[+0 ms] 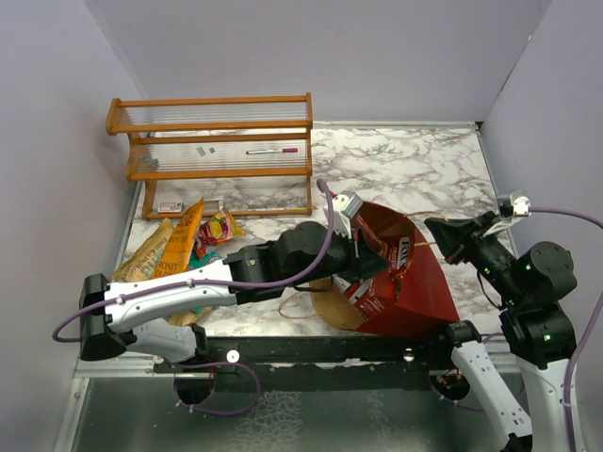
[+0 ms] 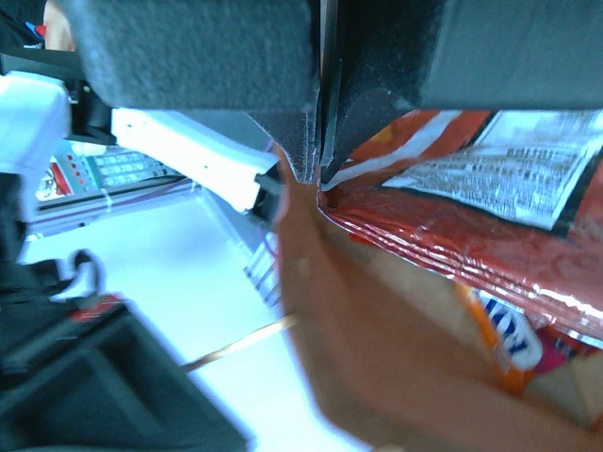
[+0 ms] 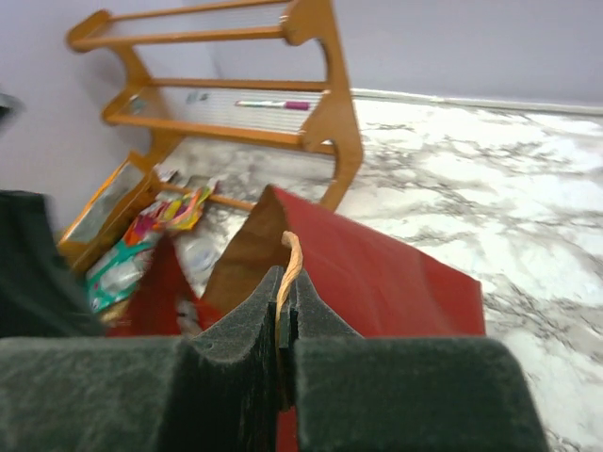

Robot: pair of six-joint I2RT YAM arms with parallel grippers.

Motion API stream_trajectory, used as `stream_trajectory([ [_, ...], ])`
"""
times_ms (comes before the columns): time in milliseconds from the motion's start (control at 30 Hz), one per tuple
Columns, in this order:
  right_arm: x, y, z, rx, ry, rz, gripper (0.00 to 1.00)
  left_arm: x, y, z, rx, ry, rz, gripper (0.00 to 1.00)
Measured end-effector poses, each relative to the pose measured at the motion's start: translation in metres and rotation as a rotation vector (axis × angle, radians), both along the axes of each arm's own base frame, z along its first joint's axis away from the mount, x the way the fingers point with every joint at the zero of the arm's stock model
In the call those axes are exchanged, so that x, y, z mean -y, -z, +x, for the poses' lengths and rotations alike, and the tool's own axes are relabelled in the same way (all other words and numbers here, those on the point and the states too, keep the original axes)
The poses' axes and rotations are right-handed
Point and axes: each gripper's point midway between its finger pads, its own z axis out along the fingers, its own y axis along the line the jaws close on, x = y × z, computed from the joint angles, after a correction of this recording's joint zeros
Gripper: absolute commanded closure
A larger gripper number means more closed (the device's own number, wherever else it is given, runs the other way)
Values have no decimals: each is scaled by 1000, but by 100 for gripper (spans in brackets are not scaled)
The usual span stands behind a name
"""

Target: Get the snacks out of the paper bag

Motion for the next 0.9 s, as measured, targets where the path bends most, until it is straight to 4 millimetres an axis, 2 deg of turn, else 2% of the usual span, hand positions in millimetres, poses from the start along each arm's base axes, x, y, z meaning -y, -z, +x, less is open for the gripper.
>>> stream_trajectory([
  [200, 24, 2, 20, -34, 173, 30, 98, -4, -78, 1, 137, 30, -68, 100],
  [333, 39, -2, 28, -26, 271, 29, 98, -18, -116, -1, 206, 37, -87, 100],
  [500, 65, -9, 37, -18, 425, 19, 98, -58, -157, -3, 287, 5, -110, 100],
  [600, 80, -12, 44, -26, 514, 13, 98, -97, -176, -6, 326, -41, -131, 100],
  [733, 90, -9, 49, -39, 575, 4, 98, -148, -189, -7, 346, -115, -147, 100],
  [767, 91, -9, 49, -37, 580, 0, 98, -150, -188, -7, 346, -117, -146, 100],
  [800, 92, -10, 49, -34, 583, -2, 98, -169, -186, -7, 343, -148, -135, 100],
  [833, 93, -11, 48, -29, 585, -1, 98, -178, -183, -7, 334, -166, -128, 100],
  [900, 93, -14, 46, -15, 586, -4, 98, -192, -164, -5, 304, -202, -75, 100],
])
